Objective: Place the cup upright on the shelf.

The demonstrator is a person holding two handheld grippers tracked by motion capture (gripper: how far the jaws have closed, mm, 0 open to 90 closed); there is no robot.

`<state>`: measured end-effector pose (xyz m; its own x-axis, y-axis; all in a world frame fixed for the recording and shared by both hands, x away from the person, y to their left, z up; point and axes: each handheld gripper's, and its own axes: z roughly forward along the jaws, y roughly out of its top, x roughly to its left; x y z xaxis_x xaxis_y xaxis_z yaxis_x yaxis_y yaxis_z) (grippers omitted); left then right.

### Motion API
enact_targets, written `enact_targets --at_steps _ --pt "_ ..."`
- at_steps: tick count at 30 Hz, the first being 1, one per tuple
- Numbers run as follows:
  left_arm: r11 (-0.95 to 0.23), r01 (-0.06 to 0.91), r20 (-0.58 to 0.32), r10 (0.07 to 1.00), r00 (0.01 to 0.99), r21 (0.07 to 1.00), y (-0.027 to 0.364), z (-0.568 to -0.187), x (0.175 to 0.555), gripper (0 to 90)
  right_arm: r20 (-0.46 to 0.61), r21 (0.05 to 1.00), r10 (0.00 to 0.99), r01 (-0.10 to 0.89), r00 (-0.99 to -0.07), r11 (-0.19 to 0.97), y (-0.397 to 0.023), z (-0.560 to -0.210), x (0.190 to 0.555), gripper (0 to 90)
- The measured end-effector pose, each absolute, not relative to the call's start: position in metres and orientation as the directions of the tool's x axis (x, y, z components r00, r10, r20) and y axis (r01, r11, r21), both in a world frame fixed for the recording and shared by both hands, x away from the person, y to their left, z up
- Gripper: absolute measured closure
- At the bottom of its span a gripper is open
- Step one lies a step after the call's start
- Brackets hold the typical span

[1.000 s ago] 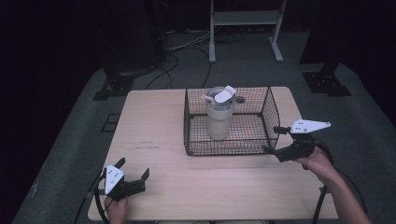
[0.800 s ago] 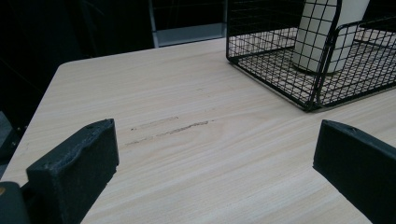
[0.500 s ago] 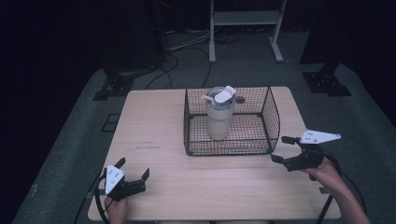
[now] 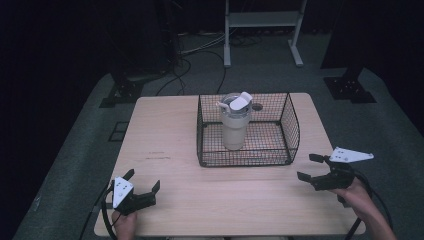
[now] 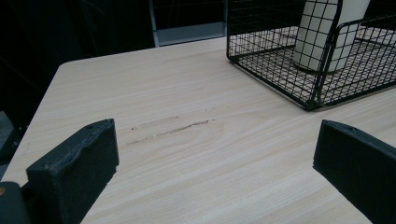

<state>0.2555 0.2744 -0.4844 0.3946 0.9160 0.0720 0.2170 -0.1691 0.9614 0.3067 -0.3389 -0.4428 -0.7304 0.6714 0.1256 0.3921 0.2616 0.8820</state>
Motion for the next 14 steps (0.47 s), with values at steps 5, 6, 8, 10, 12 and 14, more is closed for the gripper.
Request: enact_targets --at_steps 5,6,8,10,12,14 --pt "-0.166 0.216 0.07 0.916 0.394 0.962 0.274 -0.485 0.256 0.0 0.135 0.881 0.681 0.402 -0.72 0.25 -0.342 -0.452 0.3 8.2" --pt "-0.166 0.217 0.07 0.917 0.394 0.962 0.274 -0.485 0.256 0.0 0.136 0.88 0.683 0.405 -0.718 0.25 -0.342 -0.453 0.299 8.2" --pt "-0.167 0.218 0.069 0.916 0.396 0.962 0.274 -0.484 0.256 0.0 0.131 0.879 0.686 0.404 -0.715 0.254 -0.34 -0.456 0.295 8.3" --pt "-0.166 0.22 0.068 0.916 0.396 0.961 0.275 -0.484 0.256 0.0 0.121 0.877 0.692 0.402 -0.712 0.261 -0.337 -0.458 0.292 8.3" --pt "-0.164 0.22 0.066 0.916 0.395 0.962 0.275 -0.484 0.256 0.0 0.117 0.878 0.696 0.402 -0.709 0.261 -0.332 -0.461 0.288 8.3" --pt "-0.164 0.221 0.065 0.915 0.398 0.961 0.275 -0.484 0.257 0.0 0.114 0.877 0.701 0.402 -0.704 0.261 -0.328 -0.462 0.285 8.3"
